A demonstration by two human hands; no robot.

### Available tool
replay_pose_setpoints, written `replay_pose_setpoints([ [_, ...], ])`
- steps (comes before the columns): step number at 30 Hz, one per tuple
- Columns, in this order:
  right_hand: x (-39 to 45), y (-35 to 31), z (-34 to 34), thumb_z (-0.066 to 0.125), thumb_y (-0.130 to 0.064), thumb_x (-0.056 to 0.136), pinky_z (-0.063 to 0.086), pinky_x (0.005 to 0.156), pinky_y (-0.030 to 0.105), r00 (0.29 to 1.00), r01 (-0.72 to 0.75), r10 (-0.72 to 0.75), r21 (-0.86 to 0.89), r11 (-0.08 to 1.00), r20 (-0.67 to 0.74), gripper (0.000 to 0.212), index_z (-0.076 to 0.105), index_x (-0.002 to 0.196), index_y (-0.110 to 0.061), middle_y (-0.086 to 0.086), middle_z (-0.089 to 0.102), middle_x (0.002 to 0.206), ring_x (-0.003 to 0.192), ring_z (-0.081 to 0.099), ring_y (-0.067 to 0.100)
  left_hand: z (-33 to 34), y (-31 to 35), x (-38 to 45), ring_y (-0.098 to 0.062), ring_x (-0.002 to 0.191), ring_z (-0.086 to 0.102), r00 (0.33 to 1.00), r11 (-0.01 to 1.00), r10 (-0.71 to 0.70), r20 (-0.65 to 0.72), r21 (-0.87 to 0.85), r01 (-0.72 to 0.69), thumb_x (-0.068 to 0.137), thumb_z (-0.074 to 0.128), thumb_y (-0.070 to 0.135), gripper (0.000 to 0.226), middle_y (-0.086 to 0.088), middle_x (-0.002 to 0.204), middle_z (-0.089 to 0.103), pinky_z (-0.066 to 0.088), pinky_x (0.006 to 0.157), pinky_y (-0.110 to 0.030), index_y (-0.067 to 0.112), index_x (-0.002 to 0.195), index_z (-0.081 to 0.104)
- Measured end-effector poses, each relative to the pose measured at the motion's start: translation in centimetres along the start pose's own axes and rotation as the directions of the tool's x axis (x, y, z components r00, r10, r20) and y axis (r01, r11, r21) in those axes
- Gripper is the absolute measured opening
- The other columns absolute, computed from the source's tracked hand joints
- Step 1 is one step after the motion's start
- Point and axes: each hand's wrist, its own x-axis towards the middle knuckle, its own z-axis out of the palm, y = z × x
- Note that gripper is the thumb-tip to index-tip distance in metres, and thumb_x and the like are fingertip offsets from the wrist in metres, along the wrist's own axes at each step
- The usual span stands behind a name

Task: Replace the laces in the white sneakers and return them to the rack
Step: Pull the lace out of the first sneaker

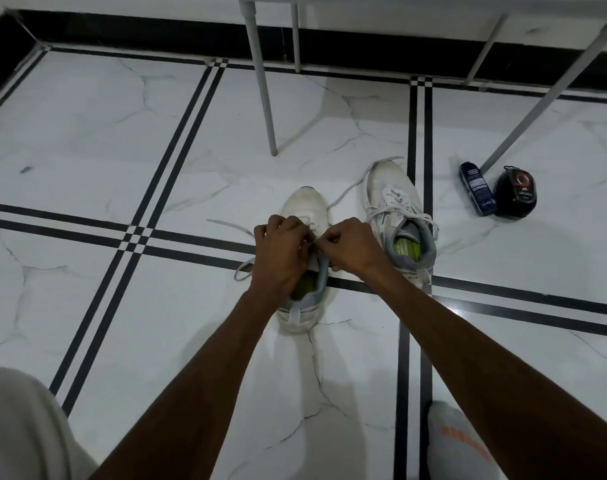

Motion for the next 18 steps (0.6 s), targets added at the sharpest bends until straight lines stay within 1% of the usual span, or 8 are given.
replay_pose_setpoints([
  [2,0.0,0.4,-0.4,0.065,-0.024,0.085,0.062,0.067,0.047,0.999,-0.050,0.050,0.047,0.998,0.010,0.027,0.077,0.073,-0.003,0.014,0.073,0.067,0.059,0.072,0.027,-0.2,-0.6,0.3,-0.024,0.097,0.056,0.987,0.988,-0.111,-0.119,-0.123,0.097,0.088,0.065,0.019,0.005,0.003,0.095,0.068,0.035,0.080,-0.036,0.019,0.089,0.070],
  [4,0.0,0.6,-0.7,0.064,-0.020,0.084,0.062,0.066,0.048,0.996,-0.092,0.092,0.102,0.990,0.002,0.027,0.075,0.071,0.001,0.017,0.073,0.068,0.058,0.073,0.027,-1.4,-2.2,1.1,-0.025,0.090,0.063,0.828,0.833,-0.493,-0.268,-0.419,0.361,0.087,0.064,0.022,0.013,-0.004,0.089,0.069,0.042,0.078,-0.034,0.011,0.085,0.069],
  [6,-0.2,0.7,-0.7,0.063,-0.018,0.084,0.062,0.065,0.049,0.996,-0.093,0.093,0.142,0.985,0.012,0.025,0.075,0.072,0.002,0.018,0.073,0.068,0.059,0.073,0.026,-1.9,-3.5,1.3,-0.027,0.093,0.066,0.694,0.685,-0.683,-0.230,-0.534,0.496,0.088,0.065,0.022,0.016,-0.006,0.093,0.071,0.043,0.079,-0.027,0.008,0.093,0.069],
  [9,-0.3,0.1,-0.5,0.064,-0.020,0.085,0.063,0.065,0.046,0.996,-0.087,0.082,0.123,0.989,0.045,0.024,0.077,0.073,-0.004,0.014,0.073,0.067,0.059,0.073,0.026,-2.4,-1.8,0.5,-0.015,0.109,0.055,0.902,0.807,-0.411,-0.136,-0.515,0.290,0.083,0.065,0.018,0.034,0.002,0.113,0.066,0.043,0.089,-0.026,0.018,0.117,0.062],
  [11,-0.1,-0.1,-0.5,0.064,-0.021,0.086,0.063,0.066,0.045,0.996,-0.079,0.075,0.104,0.991,0.043,0.024,0.077,0.074,-0.006,0.013,0.073,0.067,0.057,0.073,0.026,-1.9,-1.0,0.1,-0.013,0.114,0.052,0.986,0.940,-0.165,-0.030,-0.307,0.148,0.080,0.065,0.027,0.033,0.008,0.112,0.067,0.035,0.099,-0.036,0.026,0.113,0.066],
  [14,-0.1,-0.3,-0.5,0.064,-0.019,0.087,0.062,0.064,0.047,0.996,-0.081,0.077,0.102,0.991,0.046,0.026,0.075,0.071,-0.003,0.016,0.072,0.068,0.057,0.072,0.028,-1.1,-0.6,-0.1,-0.017,0.113,0.055,0.999,0.998,-0.027,0.046,0.051,0.025,0.088,0.066,0.034,0.011,0.012,0.098,0.072,0.023,0.103,-0.047,0.031,0.093,0.074],
  [16,-0.2,-0.3,-0.6,0.064,-0.019,0.086,0.062,0.065,0.047,0.994,-0.105,0.100,0.110,0.988,0.049,0.027,0.074,0.069,-0.001,0.018,0.072,0.067,0.057,0.072,0.029,-0.7,-0.8,0.1,-0.018,0.110,0.056,0.997,0.994,-0.026,-0.066,0.107,0.033,0.090,0.064,0.035,0.014,0.012,0.093,0.073,0.024,0.103,-0.049,0.029,0.083,0.075],
  [18,-0.4,-0.1,-0.6,0.064,-0.020,0.086,0.063,0.067,0.047,0.990,-0.137,0.133,0.136,0.981,0.038,0.028,0.073,0.069,0.001,0.018,0.072,0.067,0.057,0.072,0.030,-1.9,-2.2,0.6,-0.020,0.104,0.061,0.887,0.936,-0.352,-0.301,-0.134,0.326,0.091,0.063,0.040,0.018,0.010,0.093,0.073,0.035,0.095,-0.043,0.027,0.084,0.074],
])
